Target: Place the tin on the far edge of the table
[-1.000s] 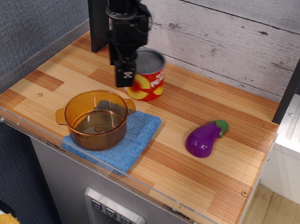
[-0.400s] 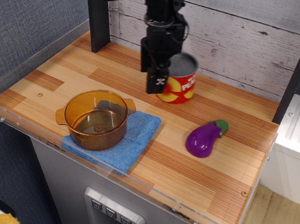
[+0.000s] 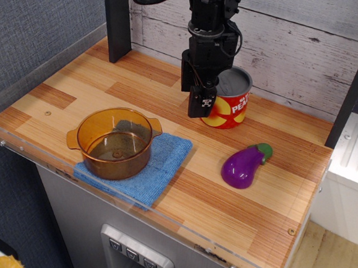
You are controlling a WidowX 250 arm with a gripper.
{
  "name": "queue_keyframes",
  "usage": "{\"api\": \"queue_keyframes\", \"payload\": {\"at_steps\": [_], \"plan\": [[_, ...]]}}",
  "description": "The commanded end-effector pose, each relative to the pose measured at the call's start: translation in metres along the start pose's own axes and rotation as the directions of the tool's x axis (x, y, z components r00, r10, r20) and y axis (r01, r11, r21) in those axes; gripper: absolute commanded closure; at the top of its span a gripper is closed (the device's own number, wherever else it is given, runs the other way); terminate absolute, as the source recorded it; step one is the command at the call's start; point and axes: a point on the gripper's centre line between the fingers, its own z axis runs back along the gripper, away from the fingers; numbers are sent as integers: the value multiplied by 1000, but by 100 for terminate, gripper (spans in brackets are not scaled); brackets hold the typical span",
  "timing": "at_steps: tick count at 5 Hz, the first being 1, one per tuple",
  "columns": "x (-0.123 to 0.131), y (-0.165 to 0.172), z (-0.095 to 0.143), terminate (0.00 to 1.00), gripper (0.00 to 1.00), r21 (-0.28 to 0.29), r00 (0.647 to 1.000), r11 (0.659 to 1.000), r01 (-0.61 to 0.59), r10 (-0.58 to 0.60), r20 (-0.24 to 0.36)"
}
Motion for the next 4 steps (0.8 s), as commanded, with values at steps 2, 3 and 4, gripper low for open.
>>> {"api": "queue_keyframes", "payload": {"at_steps": [2,3,4], "plan": [[29,4,29,0,0,33,994,999,-27,24,106],[25,4,34,0,0,31,990,997,-68,63,130],[7,6,41,0,0,42,982,989,-145,138,131]]}}
